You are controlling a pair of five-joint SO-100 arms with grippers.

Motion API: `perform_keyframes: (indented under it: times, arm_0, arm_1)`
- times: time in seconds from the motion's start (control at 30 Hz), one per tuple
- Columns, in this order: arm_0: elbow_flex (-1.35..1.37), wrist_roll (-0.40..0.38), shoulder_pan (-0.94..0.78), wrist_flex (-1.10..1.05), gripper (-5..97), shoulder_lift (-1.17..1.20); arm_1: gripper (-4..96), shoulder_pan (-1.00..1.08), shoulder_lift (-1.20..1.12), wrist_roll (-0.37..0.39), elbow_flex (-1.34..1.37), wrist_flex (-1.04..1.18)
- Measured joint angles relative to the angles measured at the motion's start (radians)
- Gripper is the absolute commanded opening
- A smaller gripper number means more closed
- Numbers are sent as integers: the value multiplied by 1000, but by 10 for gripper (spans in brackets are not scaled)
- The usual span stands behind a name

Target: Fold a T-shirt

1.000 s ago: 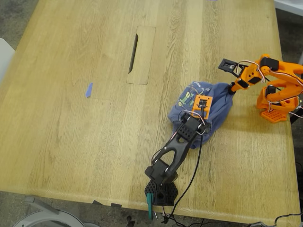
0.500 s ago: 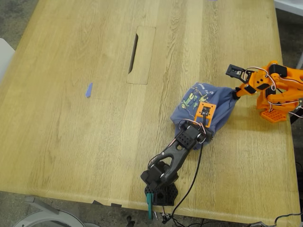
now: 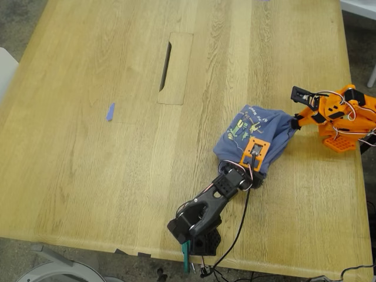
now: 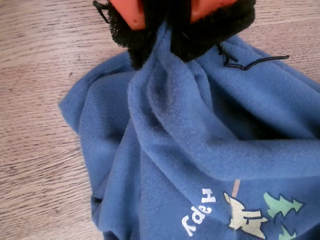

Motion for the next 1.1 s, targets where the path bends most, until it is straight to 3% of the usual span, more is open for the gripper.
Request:
perform_keyframes:
  times: [0.43, 0.53, 0.7, 0.93, 1.1]
  arm_0:
    - [89, 67, 41, -66, 1, 32]
    - [89, 81, 41, -49, 107, 32]
    - [89, 78, 64, 9, 270, 35]
    - [91, 52, 95, 35, 537, 35]
    - [89, 51, 97, 35, 587, 35]
  arm_1:
    - [1, -95, 23, -8, 46, 5]
    - [11, -98, 23, -8, 48, 3]
    - [205, -100, 23, -3, 51, 12]
    - [311, -97, 23, 5, 54, 12]
    - [353, -94, -9, 5, 20, 11]
